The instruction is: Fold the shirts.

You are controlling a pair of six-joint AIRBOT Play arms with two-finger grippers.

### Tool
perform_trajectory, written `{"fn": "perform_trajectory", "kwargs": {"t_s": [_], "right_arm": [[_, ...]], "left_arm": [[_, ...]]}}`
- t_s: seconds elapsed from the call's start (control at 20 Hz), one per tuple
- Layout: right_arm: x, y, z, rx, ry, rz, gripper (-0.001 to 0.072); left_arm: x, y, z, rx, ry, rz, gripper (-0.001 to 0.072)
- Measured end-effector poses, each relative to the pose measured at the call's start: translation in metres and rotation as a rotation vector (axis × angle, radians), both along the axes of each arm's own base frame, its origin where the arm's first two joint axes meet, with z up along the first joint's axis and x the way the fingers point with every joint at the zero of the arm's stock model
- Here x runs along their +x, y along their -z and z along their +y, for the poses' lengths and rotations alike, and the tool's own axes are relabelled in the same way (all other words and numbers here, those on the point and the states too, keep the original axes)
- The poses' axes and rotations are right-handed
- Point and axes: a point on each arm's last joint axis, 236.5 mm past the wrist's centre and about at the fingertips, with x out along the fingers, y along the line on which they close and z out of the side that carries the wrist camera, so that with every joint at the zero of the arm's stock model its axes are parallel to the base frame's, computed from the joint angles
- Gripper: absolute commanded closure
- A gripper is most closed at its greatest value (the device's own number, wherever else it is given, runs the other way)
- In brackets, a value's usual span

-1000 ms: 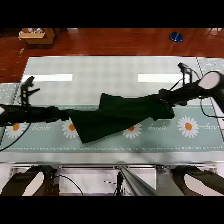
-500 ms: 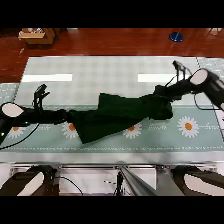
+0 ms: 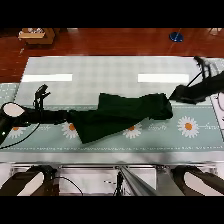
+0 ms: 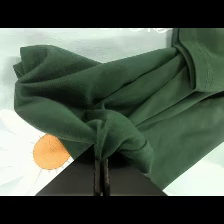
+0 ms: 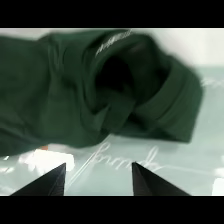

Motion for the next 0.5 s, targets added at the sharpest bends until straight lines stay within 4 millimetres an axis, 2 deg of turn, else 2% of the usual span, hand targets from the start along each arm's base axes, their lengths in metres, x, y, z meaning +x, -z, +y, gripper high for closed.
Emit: {"fn": "perform_trajectory", "kwargs": {"t_s": [0.2, 0.5], "right_arm": [[-0.021, 0.035, 0.053, 0.137, -0.007, 0.048, 0.0219], [-0.032, 0.073, 0.122, 0.254, 0.038, 0.069, 0.0218]], "left_arm": [[-0.002, 0.0, -0.001, -0.001, 0.009, 0.003, 0.0686], [-0.003, 0.0, -0.001, -0.001, 0.014, 0.005, 0.0686]]}}
